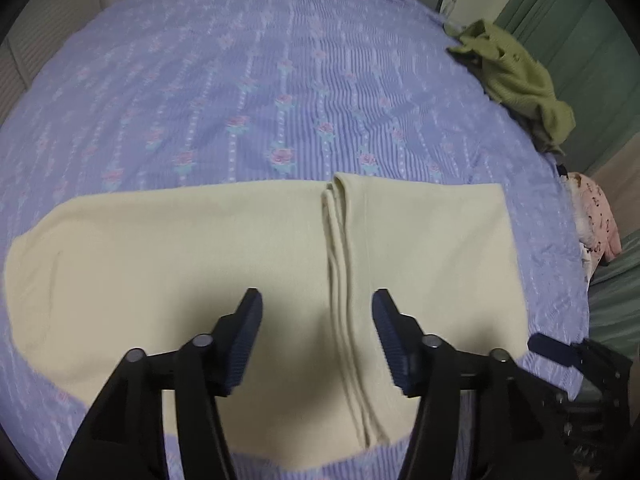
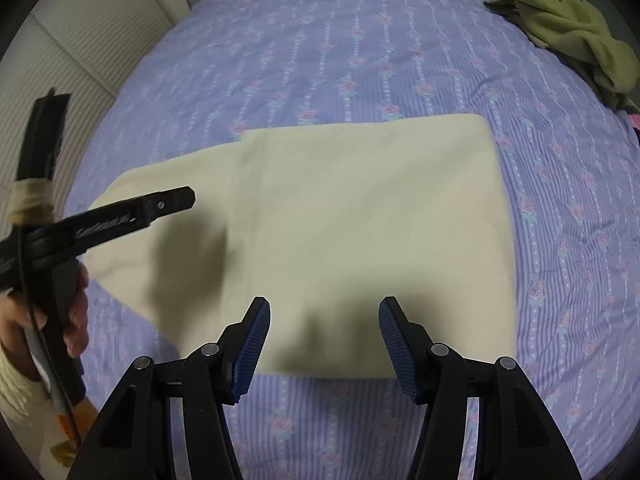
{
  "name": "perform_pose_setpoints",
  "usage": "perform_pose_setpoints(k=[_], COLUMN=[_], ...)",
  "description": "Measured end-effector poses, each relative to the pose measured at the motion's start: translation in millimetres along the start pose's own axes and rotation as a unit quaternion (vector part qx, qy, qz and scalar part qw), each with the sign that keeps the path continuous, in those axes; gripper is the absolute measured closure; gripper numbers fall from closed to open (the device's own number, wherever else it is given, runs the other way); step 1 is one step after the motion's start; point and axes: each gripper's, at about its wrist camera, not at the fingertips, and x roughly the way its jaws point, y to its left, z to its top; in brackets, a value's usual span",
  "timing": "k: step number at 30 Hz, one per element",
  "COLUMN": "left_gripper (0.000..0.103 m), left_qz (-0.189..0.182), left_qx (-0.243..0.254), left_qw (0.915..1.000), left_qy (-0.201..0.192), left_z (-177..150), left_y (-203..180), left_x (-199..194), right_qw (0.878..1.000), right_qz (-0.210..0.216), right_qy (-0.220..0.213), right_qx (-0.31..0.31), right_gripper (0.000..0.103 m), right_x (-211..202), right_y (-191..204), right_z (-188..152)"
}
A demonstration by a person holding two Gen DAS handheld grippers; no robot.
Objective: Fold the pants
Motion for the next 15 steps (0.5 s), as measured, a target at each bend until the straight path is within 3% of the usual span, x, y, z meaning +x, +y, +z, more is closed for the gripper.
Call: perform_pose_setpoints(k=[5, 6, 9, 15], left_gripper=[0.032, 0.032, 0.028, 0.026], left_qz=[0.015, 0.020, 0.032, 0.049], left_qx=[-0.015, -0.020, -0.036, -0.087], left_qw=[0.9993, 0.9989, 0.9972, 0.9922], left_qy=[-0.030, -0.037, -0.057, -0.075], left_z=[-27.9, -33.7, -48.5, -79.8], left_y=[19.0, 24.5, 43.0, 103.6], left_x=[-46.0, -56.8, -83.2, -114.0], right_qw=[0.999, 0.998, 0.997, 0.996], right_qz=[0.003, 0.003, 0.002, 0.016], right_qy=[-0.021, -0.026, -0.039, -0.054], right_qx=[-0.039, -0.049, -0.065, -0.075], right_gripper=[0.044, 0.044, 0.029, 0.029], right_x=[-25.8, -31.0, -43.9, -48.7], right_y=[27.8, 34.7, 54.1, 108.3], right_z=[-7.1, -7.9, -9.6, -13.4])
